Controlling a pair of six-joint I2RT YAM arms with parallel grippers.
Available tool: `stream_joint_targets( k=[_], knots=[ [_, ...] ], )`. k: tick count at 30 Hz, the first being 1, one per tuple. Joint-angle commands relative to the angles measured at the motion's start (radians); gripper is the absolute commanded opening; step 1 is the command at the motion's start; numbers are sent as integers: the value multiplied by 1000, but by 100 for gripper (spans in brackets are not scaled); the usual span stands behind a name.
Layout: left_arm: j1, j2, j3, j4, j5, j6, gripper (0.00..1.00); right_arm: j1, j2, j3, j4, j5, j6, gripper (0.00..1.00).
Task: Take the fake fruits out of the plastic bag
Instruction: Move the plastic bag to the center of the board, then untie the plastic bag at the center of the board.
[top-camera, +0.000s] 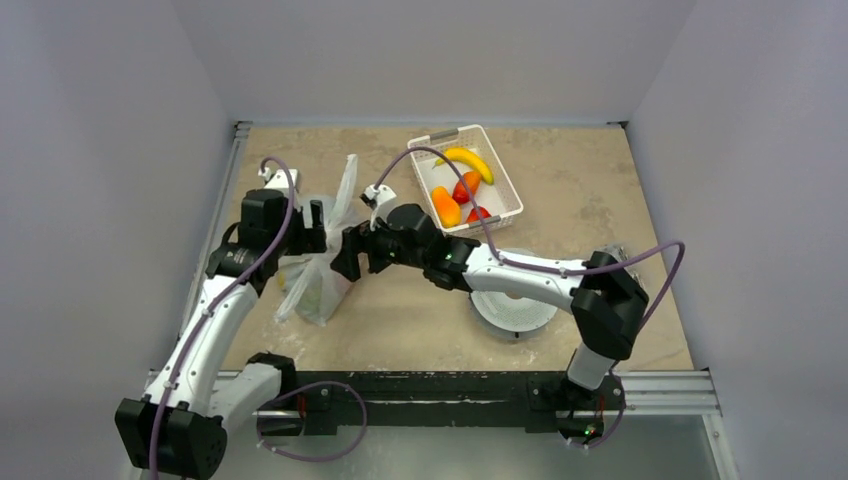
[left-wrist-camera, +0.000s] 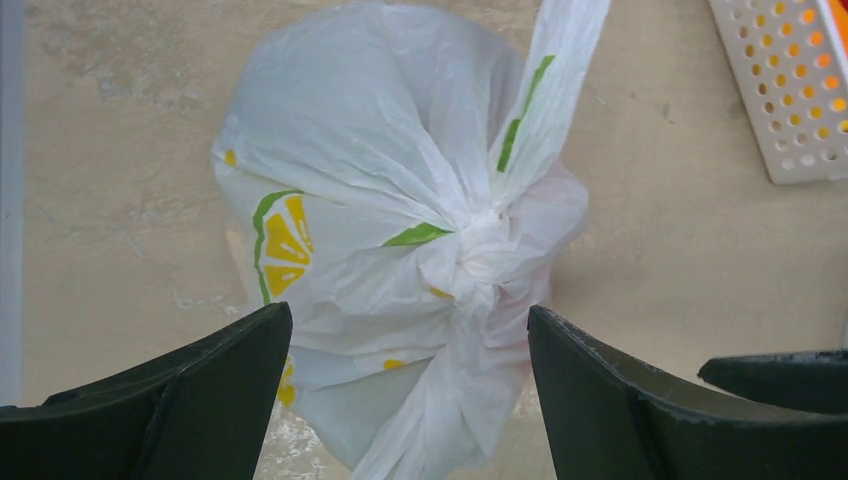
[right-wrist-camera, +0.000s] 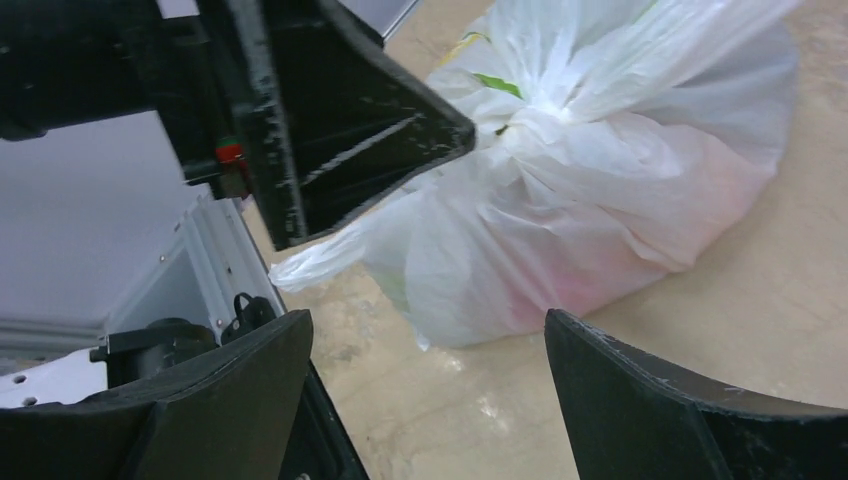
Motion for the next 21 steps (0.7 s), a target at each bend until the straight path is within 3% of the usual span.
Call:
stream_joint_targets(
  k=[1,5,11,15,21],
  knots=[
    [6,53,18,4,-99,36,89,27,70,32,164,-41,32,83],
    [37,142,55,-37,-80,23,86,45,131,56,207,-66,21,71],
    [50,226,81,-59,15,32,73,73,194,88,224,16,-27,67],
    [50,232,81,-57,41,43,52,79,232,152,163,62,-80,63],
    [50,221,73,-39,97,52,46,83,260,173,164,184,-124,63]
  ],
)
